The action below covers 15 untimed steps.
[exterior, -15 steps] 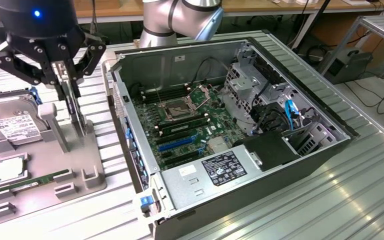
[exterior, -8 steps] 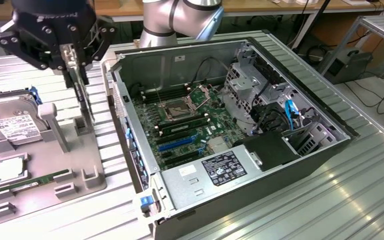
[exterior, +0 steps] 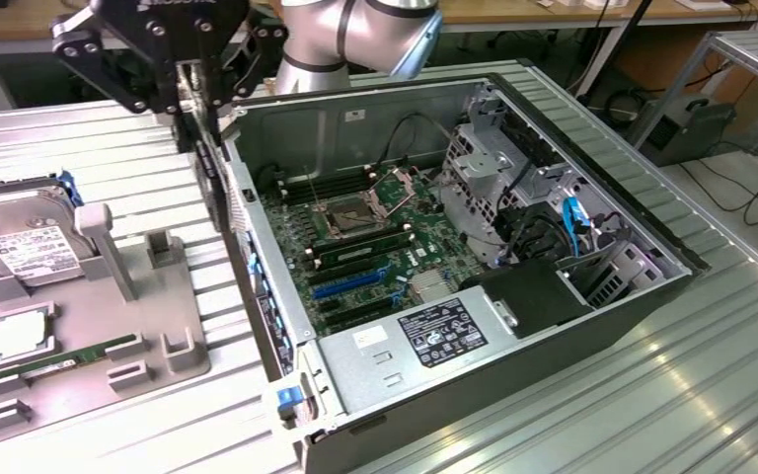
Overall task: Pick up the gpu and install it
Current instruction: 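Pick up the gpu and move the gpu toward the slot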
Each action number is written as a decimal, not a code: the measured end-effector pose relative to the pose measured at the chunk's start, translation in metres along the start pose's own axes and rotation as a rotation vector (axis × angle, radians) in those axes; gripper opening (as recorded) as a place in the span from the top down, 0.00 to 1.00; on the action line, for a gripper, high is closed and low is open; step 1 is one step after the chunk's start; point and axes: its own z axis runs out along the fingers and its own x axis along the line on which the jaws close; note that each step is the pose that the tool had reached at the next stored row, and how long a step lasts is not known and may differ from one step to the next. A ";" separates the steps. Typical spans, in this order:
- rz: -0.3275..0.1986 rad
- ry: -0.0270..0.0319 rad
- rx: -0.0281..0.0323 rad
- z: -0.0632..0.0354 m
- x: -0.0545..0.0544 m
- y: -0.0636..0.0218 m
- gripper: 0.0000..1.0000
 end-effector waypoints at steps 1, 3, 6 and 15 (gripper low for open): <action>0.000 0.0011 0.0001 -0.0005 -0.004 -0.0008 0.74; 0.000 0.0036 0.0000 -0.0012 -0.013 -0.0026 0.74; 0.001 0.0068 -0.0003 -0.0017 -0.027 -0.0049 0.74; 0.002 0.0176 0.0005 0.0036 -0.081 -0.0110 0.74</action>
